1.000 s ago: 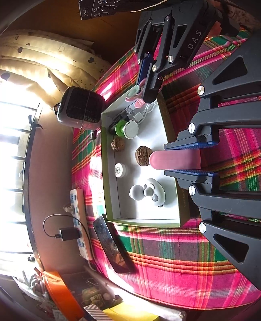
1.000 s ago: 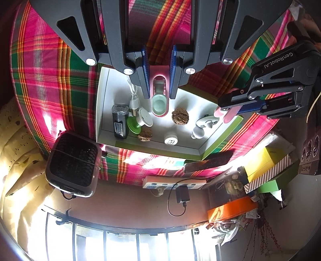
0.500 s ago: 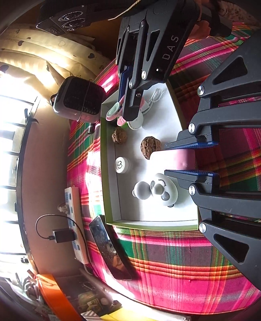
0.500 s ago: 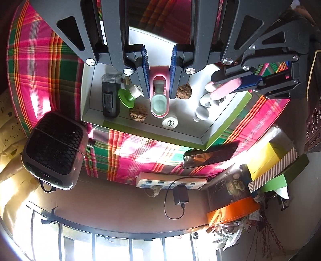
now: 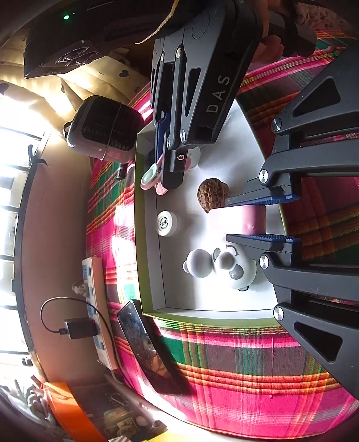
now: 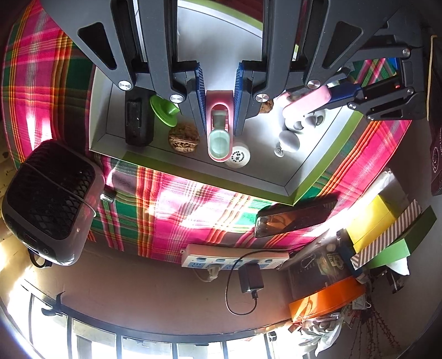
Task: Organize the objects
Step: 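Lower the pink stick and pink clip into the tray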
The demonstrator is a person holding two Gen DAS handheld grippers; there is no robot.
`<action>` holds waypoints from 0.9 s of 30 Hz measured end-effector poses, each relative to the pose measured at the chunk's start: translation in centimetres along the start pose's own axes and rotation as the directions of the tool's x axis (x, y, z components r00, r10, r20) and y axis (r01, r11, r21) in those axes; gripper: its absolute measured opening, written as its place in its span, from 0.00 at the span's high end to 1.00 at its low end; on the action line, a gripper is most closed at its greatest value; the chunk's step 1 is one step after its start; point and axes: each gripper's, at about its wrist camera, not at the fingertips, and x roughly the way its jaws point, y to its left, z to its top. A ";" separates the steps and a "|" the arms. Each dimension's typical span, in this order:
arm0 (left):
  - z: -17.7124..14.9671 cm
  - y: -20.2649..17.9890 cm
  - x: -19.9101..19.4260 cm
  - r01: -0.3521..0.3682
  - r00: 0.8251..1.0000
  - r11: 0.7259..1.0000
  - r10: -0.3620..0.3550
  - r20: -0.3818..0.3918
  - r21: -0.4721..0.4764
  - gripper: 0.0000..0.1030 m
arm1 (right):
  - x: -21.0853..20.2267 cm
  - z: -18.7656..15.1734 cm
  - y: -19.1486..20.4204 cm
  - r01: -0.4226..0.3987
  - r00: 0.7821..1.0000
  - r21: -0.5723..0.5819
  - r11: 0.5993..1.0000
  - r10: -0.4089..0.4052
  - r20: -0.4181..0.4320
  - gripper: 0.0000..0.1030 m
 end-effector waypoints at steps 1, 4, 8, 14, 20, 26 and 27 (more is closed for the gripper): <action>0.0 0.0 0.1 0.000 1.000 1.000 0.000 -0.002 -0.001 0.85 | 0.2 0.0 0.0 -0.001 1.000 0.000 1.000 0.001 -0.004 0.82; 0.1 0.0 0.3 0.004 1.000 1.000 -0.004 -0.002 -0.002 0.85 | 0.6 0.1 -0.1 -0.002 1.000 -0.001 1.000 0.002 -0.014 0.82; 0.2 0.1 0.6 0.003 1.000 1.000 -0.003 -0.004 -0.003 0.84 | 1.0 0.3 -0.2 -0.017 1.000 0.006 1.000 0.017 -0.027 0.82; 0.3 0.4 0.8 0.011 1.000 1.000 -0.011 -0.006 -0.005 0.84 | 2.0 0.7 0.0 -0.011 0.999 -0.002 1.000 0.011 -0.051 0.82; 0.3 0.4 0.8 0.016 1.000 1.000 -0.016 -0.006 -0.008 0.84 | 2.7 0.6 -0.2 -0.008 0.998 0.007 1.000 0.008 -0.069 0.82; 0.2 0.4 0.9 0.018 1.000 1.000 -0.018 -0.007 -0.011 0.84 | 2.9 0.5 -0.2 -0.002 0.997 0.012 1.000 0.003 -0.078 0.82; 0.2 0.5 0.9 0.019 1.000 1.000 -0.019 -0.007 -0.012 0.84 | 3.0 0.5 -0.2 -0.002 0.997 0.011 1.000 0.003 -0.081 0.82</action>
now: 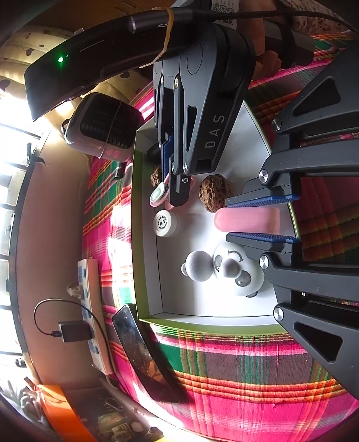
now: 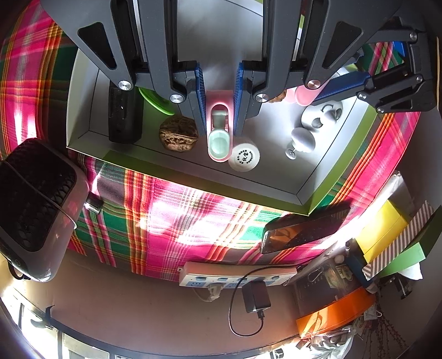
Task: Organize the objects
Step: 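Lower the pink stick and pink clip into the tray, then open both grippers to release the pink stick and clip in the tray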
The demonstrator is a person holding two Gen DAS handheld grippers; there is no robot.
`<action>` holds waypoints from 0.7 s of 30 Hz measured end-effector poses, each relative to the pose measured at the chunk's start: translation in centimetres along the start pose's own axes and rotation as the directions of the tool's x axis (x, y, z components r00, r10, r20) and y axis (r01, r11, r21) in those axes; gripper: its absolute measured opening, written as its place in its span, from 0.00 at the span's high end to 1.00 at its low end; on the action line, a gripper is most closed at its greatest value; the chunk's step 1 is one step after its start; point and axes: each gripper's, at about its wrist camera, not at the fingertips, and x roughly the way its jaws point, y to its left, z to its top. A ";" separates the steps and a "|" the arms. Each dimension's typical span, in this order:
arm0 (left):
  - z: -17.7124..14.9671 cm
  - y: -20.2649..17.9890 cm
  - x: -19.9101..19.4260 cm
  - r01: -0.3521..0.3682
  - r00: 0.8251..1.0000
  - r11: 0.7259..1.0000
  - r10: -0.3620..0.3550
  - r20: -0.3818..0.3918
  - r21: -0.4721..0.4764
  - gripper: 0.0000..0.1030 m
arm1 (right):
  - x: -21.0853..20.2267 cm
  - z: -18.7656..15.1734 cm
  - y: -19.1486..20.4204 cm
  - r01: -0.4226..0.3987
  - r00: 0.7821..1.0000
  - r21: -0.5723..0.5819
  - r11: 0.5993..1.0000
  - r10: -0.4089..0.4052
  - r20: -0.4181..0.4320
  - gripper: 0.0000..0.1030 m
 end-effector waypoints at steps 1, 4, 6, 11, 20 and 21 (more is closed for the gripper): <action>0.0 0.0 0.0 0.000 1.000 1.000 0.000 -0.001 -0.003 0.84 | 0.0 0.0 0.0 0.001 1.000 0.001 1.000 -0.001 -0.002 0.82; 0.0 0.0 0.0 0.001 1.000 1.000 -0.001 -0.001 -0.004 0.84 | 0.2 0.0 0.0 0.003 1.000 0.004 1.000 -0.003 -0.001 0.82; 0.0 0.0 0.1 0.003 1.000 1.000 -0.003 -0.002 -0.004 0.82 | 0.2 0.0 0.1 -0.001 1.000 0.000 1.000 0.001 -0.004 0.82; 0.0 0.0 0.1 0.003 1.000 1.000 -0.003 -0.002 -0.006 0.81 | 0.3 0.0 0.1 -0.001 1.000 -0.001 1.000 0.001 -0.004 0.82; 0.0 0.2 0.0 -0.006 1.000 1.000 0.006 -0.004 -0.011 0.77 | 0.2 -0.1 0.0 0.002 1.000 0.010 1.000 -0.002 0.000 0.82; 0.0 0.2 0.0 -0.008 1.000 1.000 0.008 -0.003 -0.011 0.76 | 0.2 -0.1 0.0 0.002 1.000 0.012 1.000 -0.002 0.001 0.82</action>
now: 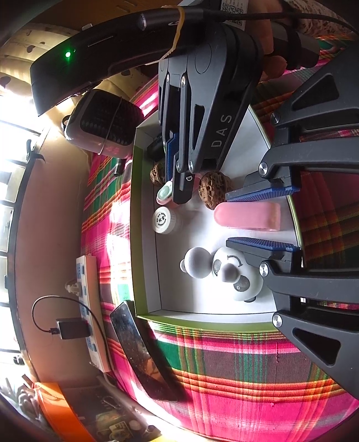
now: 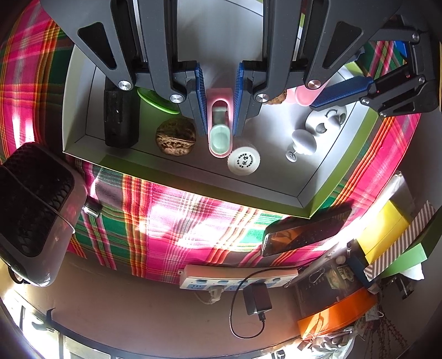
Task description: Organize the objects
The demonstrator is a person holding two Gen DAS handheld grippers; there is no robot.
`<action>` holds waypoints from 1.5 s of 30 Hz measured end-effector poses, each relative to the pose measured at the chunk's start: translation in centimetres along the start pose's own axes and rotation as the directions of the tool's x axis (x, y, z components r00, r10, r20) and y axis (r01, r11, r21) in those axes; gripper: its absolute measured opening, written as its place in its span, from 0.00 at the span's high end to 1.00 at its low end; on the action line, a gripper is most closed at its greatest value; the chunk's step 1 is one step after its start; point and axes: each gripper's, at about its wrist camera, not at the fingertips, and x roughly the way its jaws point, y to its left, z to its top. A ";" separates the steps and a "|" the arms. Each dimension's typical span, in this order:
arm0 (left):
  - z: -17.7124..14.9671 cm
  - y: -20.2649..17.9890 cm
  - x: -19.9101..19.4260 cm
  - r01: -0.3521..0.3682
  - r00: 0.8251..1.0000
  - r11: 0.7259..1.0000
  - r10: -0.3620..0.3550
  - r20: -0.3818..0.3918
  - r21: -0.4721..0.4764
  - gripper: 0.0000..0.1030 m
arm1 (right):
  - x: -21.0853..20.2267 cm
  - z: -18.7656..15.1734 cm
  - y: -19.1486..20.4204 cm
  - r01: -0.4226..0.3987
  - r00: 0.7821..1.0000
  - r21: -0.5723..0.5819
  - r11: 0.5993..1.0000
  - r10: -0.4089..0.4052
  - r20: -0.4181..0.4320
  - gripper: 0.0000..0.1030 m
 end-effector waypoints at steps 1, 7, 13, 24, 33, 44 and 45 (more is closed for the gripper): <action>0.0 0.1 0.0 0.000 1.000 1.000 0.000 0.000 0.000 0.76 | 0.0 0.0 0.0 0.000 1.000 0.001 1.000 0.000 0.001 0.82; 0.0 0.0 0.0 -0.005 1.000 1.000 0.005 -0.003 -0.003 0.74 | -0.4 -0.3 0.1 0.007 1.000 0.004 1.000 -0.007 0.008 0.76; -0.1 -0.1 -0.4 -0.011 1.000 1.000 0.011 -0.005 0.000 0.71 | -1.1 -0.6 0.1 0.019 0.999 0.013 1.000 -0.020 0.025 0.75; -0.6 -0.3 -1.7 -0.039 0.999 0.999 0.039 0.014 -0.010 0.68 | -3.3 -1.7 0.3 0.038 0.996 0.040 0.998 -0.041 0.077 0.66; -1.5 -0.8 -3.9 -0.081 0.995 0.997 0.082 0.061 -0.011 0.68 | -6.2 -3.7 0.7 0.075 0.987 0.062 0.995 -0.083 0.138 0.62; -3.3 -1.4 -6.0 -0.119 0.989 0.993 0.119 0.085 -0.010 0.68 | -8.9 -6.9 1.6 0.100 0.977 0.076 0.992 -0.112 0.179 0.58; -3.6 -1.4 -6.2 -0.122 0.989 0.992 0.123 0.085 -0.014 0.68 | -9.0 -7.1 1.7 0.103 0.977 0.077 0.992 -0.115 0.181 0.58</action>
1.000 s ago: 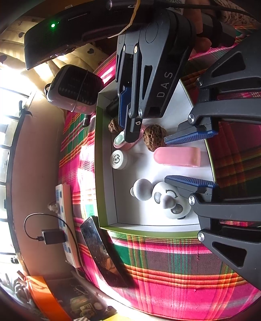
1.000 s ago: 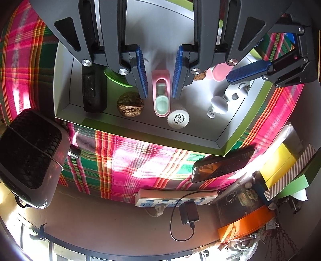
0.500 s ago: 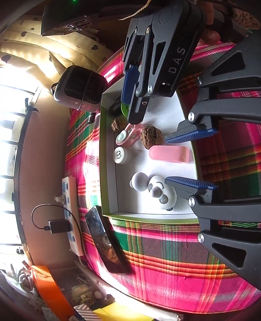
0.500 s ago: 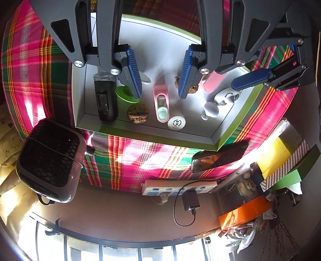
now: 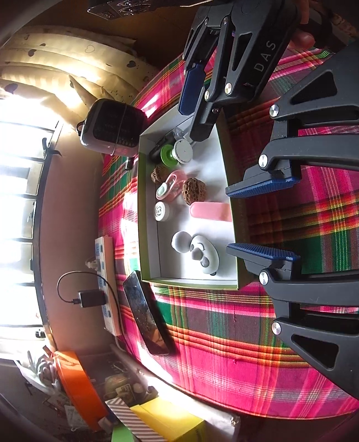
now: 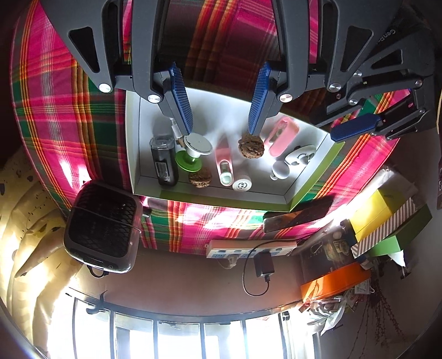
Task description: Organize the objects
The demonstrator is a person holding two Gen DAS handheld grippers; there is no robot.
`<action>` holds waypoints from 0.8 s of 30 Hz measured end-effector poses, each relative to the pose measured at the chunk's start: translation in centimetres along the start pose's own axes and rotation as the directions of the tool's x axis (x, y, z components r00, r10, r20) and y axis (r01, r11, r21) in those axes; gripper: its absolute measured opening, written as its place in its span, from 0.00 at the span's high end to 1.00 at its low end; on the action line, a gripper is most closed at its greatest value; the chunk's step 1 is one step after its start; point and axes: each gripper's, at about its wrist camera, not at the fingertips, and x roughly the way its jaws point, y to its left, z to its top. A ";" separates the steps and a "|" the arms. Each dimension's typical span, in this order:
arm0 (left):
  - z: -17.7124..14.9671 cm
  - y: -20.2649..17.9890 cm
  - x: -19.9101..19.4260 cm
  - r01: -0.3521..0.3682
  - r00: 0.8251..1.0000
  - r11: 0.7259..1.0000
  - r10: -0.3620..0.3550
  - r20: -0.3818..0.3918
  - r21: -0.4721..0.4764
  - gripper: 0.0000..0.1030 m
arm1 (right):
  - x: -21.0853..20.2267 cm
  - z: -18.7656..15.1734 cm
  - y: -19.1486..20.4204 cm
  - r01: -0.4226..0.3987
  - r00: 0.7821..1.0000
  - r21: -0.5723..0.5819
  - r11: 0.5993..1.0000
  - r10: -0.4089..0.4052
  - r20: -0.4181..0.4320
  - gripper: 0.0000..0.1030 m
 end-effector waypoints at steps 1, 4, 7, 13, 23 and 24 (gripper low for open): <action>-0.2 -0.1 -0.2 -0.006 1.000 1.000 0.006 0.001 0.001 0.68 | -0.2 -0.2 0.1 0.009 1.000 -0.005 1.000 -0.009 0.005 0.58; -0.8 -0.3 -0.5 -0.021 1.000 1.000 0.021 -0.003 0.008 0.68 | -1.0 -1.0 0.5 0.037 0.999 -0.023 0.999 -0.036 0.019 0.58; -1.4 -0.3 -0.7 -0.031 0.999 0.999 0.031 -0.010 0.006 0.68 | -1.5 -1.8 0.5 0.038 0.999 -0.013 0.999 -0.038 0.022 0.58; -3.0 -0.4 -0.7 -0.056 0.998 0.998 0.056 -0.032 0.006 0.68 | -1.7 -3.7 0.4 0.051 0.999 -0.004 0.999 -0.051 -0.005 0.58; -5.3 -0.5 -0.7 -0.091 0.994 0.996 0.091 -0.062 0.004 0.68 | -1.8 -6.3 -0.2 0.082 0.996 0.020 0.996 -0.081 -0.043 0.58; -5.5 -0.6 -0.8 -0.096 0.993 0.995 0.096 -0.063 0.005 0.68 | -1.8 -6.5 -0.3 0.085 0.995 0.022 0.996 -0.084 -0.048 0.58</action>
